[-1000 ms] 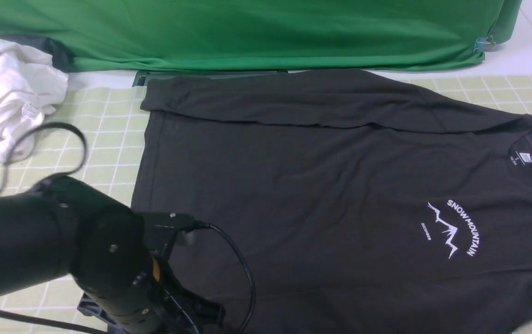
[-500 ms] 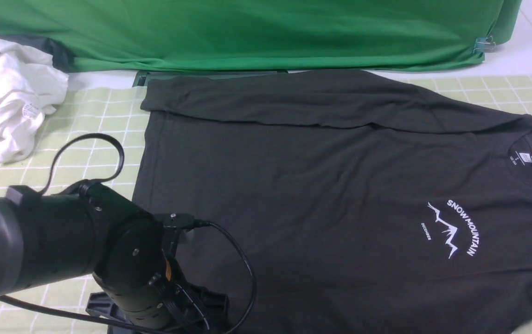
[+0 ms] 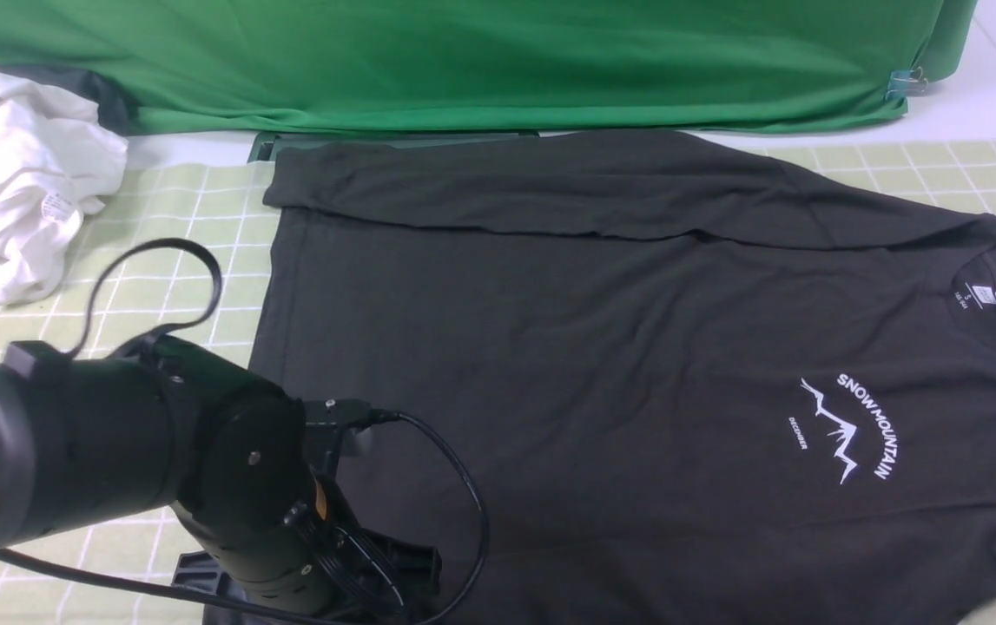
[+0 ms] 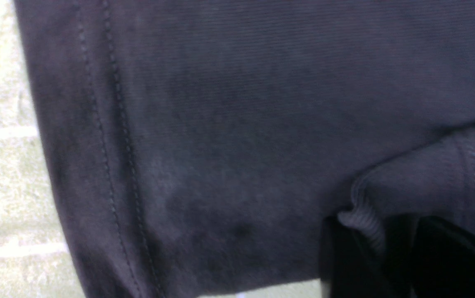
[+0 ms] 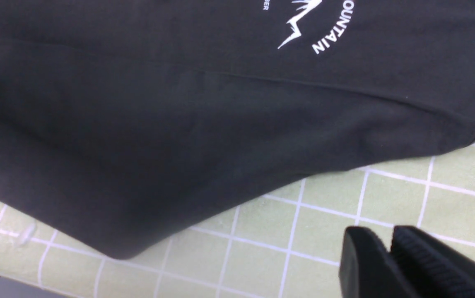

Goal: Fold a long-sleeved shirt over a green coffee tablecloth.
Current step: 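Grasp the left edge of the dark T-shirt lying flat on the table, then fold the left side of the black T-shirt inward over its body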

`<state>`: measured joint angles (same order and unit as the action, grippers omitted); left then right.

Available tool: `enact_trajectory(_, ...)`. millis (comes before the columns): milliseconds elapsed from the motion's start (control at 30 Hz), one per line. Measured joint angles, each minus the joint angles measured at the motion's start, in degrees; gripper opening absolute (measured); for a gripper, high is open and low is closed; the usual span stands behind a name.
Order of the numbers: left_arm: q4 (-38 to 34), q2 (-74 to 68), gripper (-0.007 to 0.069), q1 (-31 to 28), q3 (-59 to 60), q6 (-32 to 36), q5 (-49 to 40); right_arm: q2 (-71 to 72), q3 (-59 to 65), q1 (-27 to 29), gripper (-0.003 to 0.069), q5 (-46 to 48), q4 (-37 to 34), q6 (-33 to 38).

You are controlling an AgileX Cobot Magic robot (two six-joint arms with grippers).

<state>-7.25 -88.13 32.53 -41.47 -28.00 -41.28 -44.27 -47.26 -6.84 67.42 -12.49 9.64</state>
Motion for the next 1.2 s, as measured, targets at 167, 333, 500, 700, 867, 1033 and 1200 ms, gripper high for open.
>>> enact_trajectory(167,-0.25,2.2,0.0081,0.0,0.0,0.0,0.0,0.0,0.0,0.0,0.0105,-0.11,0.0,0.06)
enact_trajectory(333,-0.25,3.19,0.0047,0.0,0.0,0.11,-0.2,0.0,0.0,0.0,0.0112,-0.48,0.0,0.06)
enact_trajectory(500,0.63,7.6,0.0047,0.0,-4.02,0.03,-3.1,0.0,0.0,0.0,0.0118,-0.93,0.0,-0.01)
enact_trajectory(700,3.65,11.45,0.0046,0.0,-14.79,-0.45,-5.85,0.0,0.0,0.0,0.0122,-1.06,0.0,-0.08)
enact_trajectory(867,8.33,11.16,0.0046,-2.11,-23.01,-3.21,-6.08,0.0,0.0,0.0,0.0125,-1.68,0.0,-0.27)
enact_trajectory(1033,7.26,8.0,0.0046,-10.05,-24.8,-1.67,-4.93,0.0,0.0,0.0,0.0127,-2.2,0.0,-0.76)
enact_trajectory(1200,1.57,1.75,0.0046,-17.48,-25.05,4.72,-2.21,0.0,0.0,0.0,0.0133,-2.51,0.0,-1.79)
